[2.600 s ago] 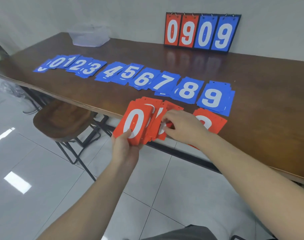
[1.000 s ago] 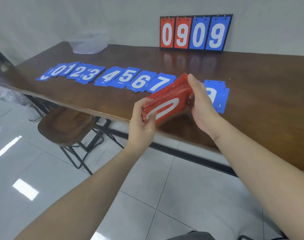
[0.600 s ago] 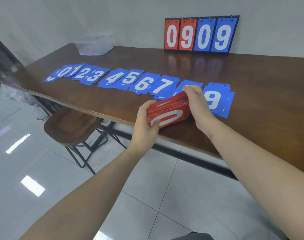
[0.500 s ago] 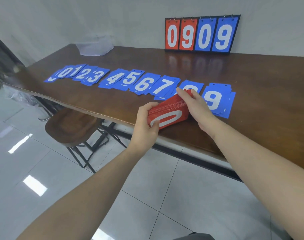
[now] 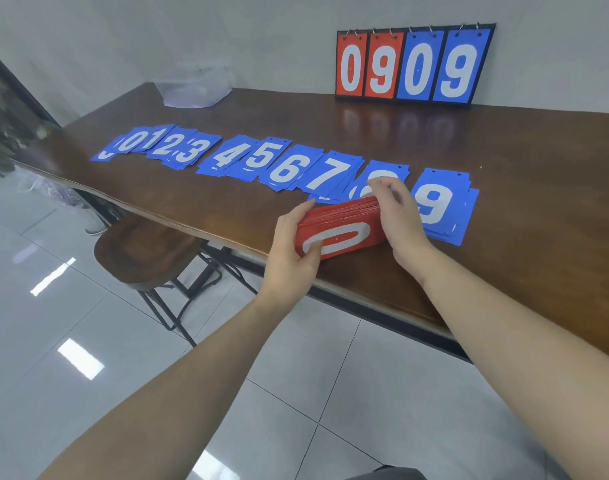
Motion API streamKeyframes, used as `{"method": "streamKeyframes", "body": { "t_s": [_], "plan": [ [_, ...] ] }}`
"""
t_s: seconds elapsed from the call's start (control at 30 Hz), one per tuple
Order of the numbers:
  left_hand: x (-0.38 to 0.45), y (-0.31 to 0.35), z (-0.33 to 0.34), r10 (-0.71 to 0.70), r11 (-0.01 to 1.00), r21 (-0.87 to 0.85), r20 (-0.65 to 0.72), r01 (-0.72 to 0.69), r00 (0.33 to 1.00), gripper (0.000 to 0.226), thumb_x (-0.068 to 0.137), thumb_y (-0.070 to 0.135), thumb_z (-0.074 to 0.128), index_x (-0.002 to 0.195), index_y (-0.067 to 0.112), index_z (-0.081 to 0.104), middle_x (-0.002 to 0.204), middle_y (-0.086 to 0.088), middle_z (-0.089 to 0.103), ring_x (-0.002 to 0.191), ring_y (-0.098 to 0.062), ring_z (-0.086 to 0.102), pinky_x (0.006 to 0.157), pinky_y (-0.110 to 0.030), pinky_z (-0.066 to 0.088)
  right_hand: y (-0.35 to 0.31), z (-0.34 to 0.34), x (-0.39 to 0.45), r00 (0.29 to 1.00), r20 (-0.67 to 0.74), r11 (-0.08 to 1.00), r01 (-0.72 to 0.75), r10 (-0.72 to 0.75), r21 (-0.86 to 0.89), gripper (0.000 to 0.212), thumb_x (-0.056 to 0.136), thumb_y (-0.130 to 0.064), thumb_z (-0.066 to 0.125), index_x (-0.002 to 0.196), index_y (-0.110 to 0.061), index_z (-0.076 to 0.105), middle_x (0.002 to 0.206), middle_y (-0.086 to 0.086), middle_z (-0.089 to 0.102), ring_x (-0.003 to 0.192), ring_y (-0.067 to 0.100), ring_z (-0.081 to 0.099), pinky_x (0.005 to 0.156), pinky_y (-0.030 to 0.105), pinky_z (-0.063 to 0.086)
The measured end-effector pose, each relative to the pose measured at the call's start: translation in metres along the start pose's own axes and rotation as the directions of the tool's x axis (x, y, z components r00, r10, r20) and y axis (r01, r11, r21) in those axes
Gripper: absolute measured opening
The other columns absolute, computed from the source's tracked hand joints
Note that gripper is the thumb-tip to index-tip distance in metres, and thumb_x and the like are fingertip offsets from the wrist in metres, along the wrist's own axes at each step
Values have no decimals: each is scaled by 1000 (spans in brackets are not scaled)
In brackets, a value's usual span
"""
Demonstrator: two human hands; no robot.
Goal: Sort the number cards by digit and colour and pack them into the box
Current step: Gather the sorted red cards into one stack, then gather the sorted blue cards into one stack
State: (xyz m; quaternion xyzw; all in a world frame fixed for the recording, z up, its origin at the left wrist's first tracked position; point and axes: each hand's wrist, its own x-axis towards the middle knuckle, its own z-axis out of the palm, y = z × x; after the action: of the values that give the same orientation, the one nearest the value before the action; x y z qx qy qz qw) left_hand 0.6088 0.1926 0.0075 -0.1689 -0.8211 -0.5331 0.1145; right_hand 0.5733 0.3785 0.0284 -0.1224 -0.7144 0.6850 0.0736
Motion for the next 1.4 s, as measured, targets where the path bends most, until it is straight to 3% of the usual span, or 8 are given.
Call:
{"method": "streamKeyframes", "body": {
  "t_s": [0.17, 0.4, 0.6, 0.9, 1.0, 1.1, 1.2, 1.4],
  "plan": [
    [1, 4, 4, 197, 976, 89, 25, -199, 980, 58, 93, -9, 58, 136, 27, 43, 133, 20, 42, 129, -2, 45, 106, -19, 42, 7, 1, -1, 992, 6, 992, 125, -125, -30, 17, 102, -37, 56, 100, -21, 56, 94, -12, 62, 82, -4, 64, 59, 7, 45],
    [7, -2, 4, 9, 999, 54, -33, -7, 999, 76, 91, -1, 67, 133, 52, 35, 133, 28, 38, 130, -6, 45, 103, -25, 49, 5, 2, 7, 997, 61, 998, 52, -50, -28, 22, 101, -45, 53, 104, -24, 56, 92, -7, 68, 80, 0, 69, 68, 20, 51],
    [8, -4, -2, -92, 995, 23, -9, 93, 996, 55, 95, 8, 67, 133, 40, 44, 129, 31, 46, 123, 1, 51, 96, -21, 52, 11, 2, 11, 999, 19, 999, 39, -40, 38, 17, 105, -41, 47, 102, -25, 54, 95, -4, 67, 84, 9, 69, 65, 22, 52],
    [9, -5, 0, -48, 999, -18, 92, 50, 995, 78, 94, -12, 56, 143, 38, 22, 132, 52, 30, 127, 5, 47, 103, -19, 47, 11, 14, 6, 994, -2, 994, 108, -109, -32, 35, 101, -47, 54, 78, -22, 45, 75, -6, 57, 75, 7, 61, 68, 23, 46],
    [21, -14, -11, -14, 998, -62, 82, 19, 997, 85, 94, -11, 57, 148, 38, 13, 141, 47, 23, 135, -1, 42, 108, -26, 46, 3, 31, 9, 990, -79, 993, 118, -120, -24, 38, 101, -51, 50, 78, -23, 41, 71, -4, 51, 70, 9, 57, 68, 28, 45],
    [39, -24, -37, 6, 988, -156, 67, 5, 998, 75, 94, -9, 60, 145, 30, 20, 132, 48, 29, 126, 5, 48, 94, -17, 51, -16, 61, 18, 983, -96, 986, 152, -159, -72, 34, 102, -52, 47, 83, -24, 42, 76, -2, 54, 71, 1, 61, 66, 20, 48],
    [60, -37, -76, -9, 975, -221, 55, 21, 998, 67, 94, -4, 62, 137, 38, 30, 136, 30, 37, 127, -3, 50, 95, -28, 55, -38, 100, 31, 981, -112, 980, 142, -158, -140, 33, 102, -55, 46, 87, -25, 44, 76, -11, 56, 64, -6, 60, 61, 19, 48],
    [107, -68, -153, -335, 796, -512, 70, 323, 939, 49, 94, 2, 66, 118, 40, 49, 119, 12, 60, 103, -10, 68, 80, -33, 61, -65, 182, 57, 994, -62, 986, 75, -85, -147, 29, 96, -52, 61, 109, -28, 48, 94, -4, 67, 66, 4, 71, 53, 22, 52]
  ]
}}
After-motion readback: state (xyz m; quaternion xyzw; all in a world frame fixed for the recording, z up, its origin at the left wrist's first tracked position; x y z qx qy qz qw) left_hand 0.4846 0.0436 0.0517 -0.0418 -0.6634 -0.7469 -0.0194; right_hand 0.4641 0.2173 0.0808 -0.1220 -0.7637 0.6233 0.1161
